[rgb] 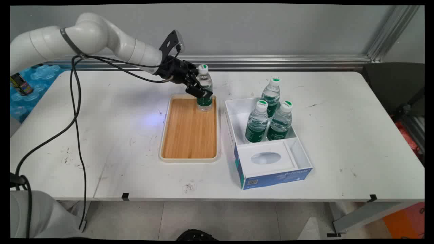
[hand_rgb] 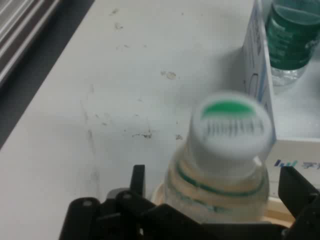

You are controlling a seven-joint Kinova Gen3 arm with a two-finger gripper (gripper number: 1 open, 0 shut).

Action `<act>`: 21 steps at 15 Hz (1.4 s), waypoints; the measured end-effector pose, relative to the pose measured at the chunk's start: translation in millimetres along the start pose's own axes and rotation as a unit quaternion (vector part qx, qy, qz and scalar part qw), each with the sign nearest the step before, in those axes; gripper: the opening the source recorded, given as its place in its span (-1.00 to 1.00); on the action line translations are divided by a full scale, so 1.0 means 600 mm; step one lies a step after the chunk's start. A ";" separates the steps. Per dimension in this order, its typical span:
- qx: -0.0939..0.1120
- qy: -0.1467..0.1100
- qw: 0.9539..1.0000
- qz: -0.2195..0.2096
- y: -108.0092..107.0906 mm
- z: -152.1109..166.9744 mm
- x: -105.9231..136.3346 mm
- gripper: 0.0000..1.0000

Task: Pick up the green bottle from the white box

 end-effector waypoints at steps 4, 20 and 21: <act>0.001 -0.006 1.000 0.001 0.004 -0.035 0.000 1.00; -0.036 0.012 0.999 0.008 0.107 -0.282 0.041 1.00; -0.039 0.016 0.999 0.007 0.117 -0.281 0.042 1.00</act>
